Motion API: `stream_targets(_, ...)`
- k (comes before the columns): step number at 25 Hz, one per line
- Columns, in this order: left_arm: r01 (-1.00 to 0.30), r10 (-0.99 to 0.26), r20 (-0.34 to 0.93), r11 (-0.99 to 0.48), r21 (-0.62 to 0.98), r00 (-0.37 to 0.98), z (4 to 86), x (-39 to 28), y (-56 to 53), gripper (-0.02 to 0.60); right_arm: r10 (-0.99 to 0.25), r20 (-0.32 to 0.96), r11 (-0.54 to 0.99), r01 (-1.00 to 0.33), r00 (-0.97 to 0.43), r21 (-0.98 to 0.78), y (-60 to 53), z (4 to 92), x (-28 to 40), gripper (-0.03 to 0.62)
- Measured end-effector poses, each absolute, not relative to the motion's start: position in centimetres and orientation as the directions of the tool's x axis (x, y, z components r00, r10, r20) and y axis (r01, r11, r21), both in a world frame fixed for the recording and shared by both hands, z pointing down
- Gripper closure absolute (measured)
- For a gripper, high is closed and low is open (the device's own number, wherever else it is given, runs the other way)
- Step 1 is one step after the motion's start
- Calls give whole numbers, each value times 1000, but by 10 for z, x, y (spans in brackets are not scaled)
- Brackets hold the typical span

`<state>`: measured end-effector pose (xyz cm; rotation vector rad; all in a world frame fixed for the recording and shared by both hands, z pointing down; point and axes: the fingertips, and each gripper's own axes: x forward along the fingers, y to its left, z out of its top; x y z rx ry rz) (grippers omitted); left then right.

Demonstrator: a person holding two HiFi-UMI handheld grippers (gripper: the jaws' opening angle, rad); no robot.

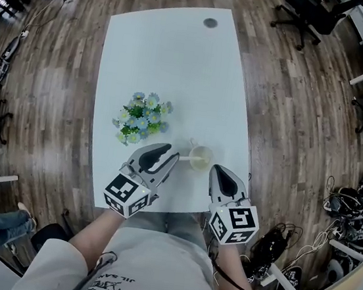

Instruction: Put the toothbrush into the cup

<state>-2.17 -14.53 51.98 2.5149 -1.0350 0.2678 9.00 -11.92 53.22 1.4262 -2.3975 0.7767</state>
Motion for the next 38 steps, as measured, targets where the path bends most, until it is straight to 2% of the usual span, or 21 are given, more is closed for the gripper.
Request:
stream_targets(3, -717, -645, 313, -633, 292, 697, 509, -34, -140, 469, -734, 455, 404, -863, -504, -303, -118, 524, 83, 576)
stream_targets(5, -727, -660, 304, -623, 290, 687, 501, -40, -135, 511, -732, 453, 418, -861, -509, -291, -116, 518, 80, 576)
stream_targets(11, -745, -687, 288, -611, 267, 667, 479, -56, -119, 568, -737, 434, 449, -855, -518, -258, -110, 494, 68, 576)
stream_targets(23, -780, -721, 298, -580, 234, 625, 456, -70, -100, 569, -749, 407, 468, -853, -522, -233, -106, 467, 53, 576)
stream_targets(38, -764, -704, 296, -604, 227, 645, 447, -69, -94, 569, -738, 412, 494, -844, -534, -208, -95, 460, 45, 576)
